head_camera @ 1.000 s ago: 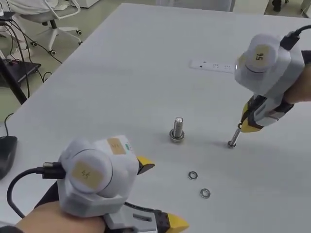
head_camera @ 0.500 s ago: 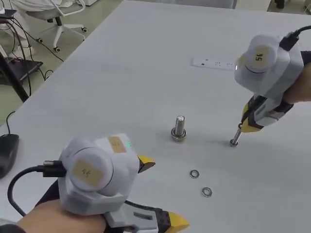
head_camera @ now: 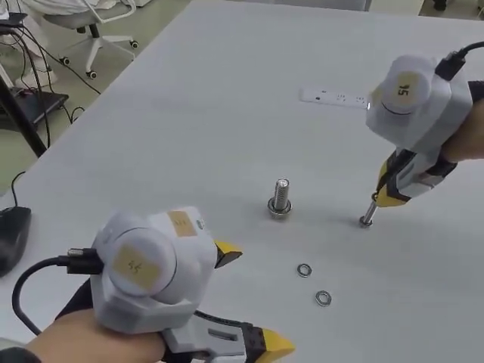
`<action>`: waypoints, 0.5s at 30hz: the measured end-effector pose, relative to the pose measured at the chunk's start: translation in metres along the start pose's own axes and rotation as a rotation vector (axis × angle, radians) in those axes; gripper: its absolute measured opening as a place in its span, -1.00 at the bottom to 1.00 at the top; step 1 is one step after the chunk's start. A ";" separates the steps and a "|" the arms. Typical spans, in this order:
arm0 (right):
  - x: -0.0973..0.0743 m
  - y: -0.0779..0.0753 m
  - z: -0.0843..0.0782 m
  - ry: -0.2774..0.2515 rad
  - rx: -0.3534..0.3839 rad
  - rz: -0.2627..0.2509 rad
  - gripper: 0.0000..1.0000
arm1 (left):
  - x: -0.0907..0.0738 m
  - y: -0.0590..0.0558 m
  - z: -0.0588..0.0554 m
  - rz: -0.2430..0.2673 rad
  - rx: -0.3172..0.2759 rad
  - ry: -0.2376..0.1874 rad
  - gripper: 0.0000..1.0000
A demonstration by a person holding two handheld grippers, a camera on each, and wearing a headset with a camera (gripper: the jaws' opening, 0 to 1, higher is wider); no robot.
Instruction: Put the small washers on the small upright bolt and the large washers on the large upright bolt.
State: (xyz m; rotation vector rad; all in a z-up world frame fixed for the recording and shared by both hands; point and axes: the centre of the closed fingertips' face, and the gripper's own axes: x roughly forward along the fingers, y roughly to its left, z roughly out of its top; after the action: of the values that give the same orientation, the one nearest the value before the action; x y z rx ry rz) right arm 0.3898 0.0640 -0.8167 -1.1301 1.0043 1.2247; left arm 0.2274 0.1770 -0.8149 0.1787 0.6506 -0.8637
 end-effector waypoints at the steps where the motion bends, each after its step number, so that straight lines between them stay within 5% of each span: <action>1: 0.001 0.000 0.000 -0.002 0.001 0.001 -0.72 | 0.000 0.000 0.000 -0.001 0.000 0.001 0.43; 15: 0.016 0.005 -0.003 -0.001 0.015 0.023 -0.72 | 0.000 0.000 -0.002 -0.002 -0.003 0.009 0.43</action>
State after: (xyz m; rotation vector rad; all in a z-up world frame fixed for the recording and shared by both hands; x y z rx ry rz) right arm 0.3866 0.0642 -0.8333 -1.1086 1.0272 1.2339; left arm 0.2266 0.1773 -0.8166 0.1794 0.6609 -0.8639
